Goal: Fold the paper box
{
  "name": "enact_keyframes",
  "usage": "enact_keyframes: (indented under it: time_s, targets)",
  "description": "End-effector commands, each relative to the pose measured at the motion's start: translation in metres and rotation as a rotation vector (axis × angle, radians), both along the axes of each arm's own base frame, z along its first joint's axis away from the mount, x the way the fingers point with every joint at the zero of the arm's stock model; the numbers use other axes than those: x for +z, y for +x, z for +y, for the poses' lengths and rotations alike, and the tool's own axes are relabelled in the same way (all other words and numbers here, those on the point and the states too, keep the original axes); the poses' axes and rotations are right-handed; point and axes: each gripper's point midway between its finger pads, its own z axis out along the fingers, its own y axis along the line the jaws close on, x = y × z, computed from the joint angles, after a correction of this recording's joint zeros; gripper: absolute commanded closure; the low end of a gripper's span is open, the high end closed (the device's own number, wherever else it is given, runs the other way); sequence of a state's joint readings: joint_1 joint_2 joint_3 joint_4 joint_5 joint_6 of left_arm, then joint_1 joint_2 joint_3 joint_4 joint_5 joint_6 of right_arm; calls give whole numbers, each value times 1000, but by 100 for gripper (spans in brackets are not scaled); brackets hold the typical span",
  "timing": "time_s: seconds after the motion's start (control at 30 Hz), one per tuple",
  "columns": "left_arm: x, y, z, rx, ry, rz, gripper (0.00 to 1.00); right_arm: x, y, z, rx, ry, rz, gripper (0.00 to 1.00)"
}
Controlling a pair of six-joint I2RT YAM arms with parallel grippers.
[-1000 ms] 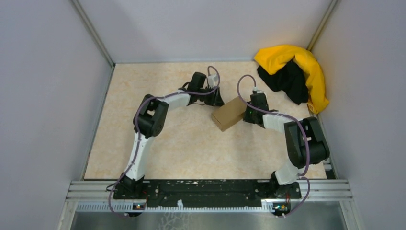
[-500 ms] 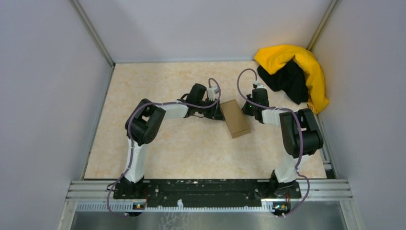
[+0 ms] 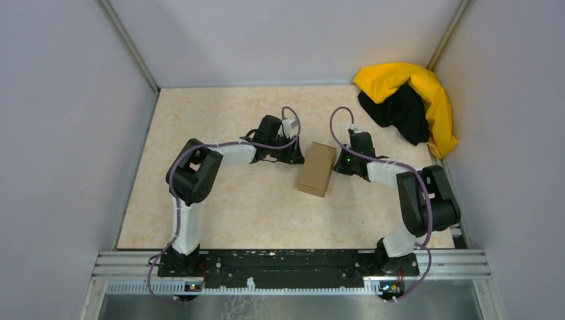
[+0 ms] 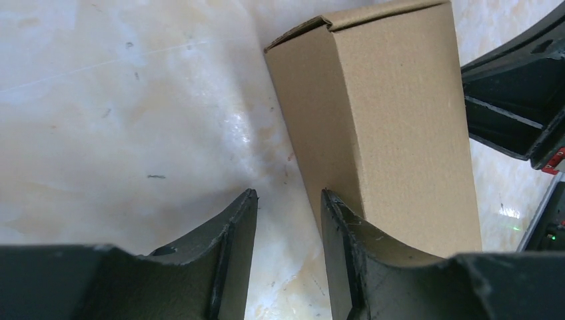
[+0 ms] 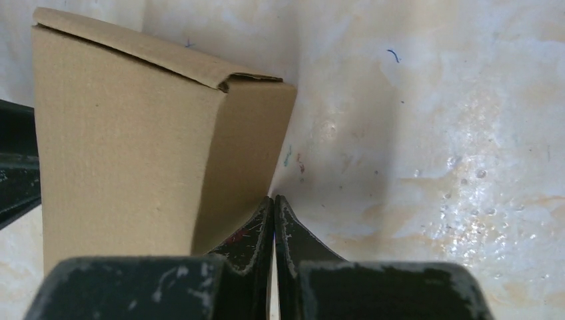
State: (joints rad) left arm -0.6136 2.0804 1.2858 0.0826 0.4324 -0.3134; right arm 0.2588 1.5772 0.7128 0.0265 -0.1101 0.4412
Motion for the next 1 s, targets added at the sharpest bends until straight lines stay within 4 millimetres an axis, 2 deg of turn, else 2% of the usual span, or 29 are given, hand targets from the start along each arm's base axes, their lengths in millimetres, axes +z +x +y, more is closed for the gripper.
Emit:
enact_keyframes:
  time_s: [0.0,0.13,0.3,0.57,0.77,0.97]
  targets:
    - [-24,2,21,54,100,28,52,20,12,-3,-9,54,-26,100]
    - [-23,7,18,57,99,28,52,18,23,-14,-49,43,-28,100]
    - [-22,15,12,62,86,27,52,17,36,-17,-87,52,-50,100]
    - [-26,25,-15,3,8,53,53,7,55,17,-27,215,-46,100]
    - [-22,31,-33,-38,-50,46,53,7,43,26,14,227,-51,100]
    - [-22,47,-45,-47,-50,32,52,11,17,48,85,219,-46,100]
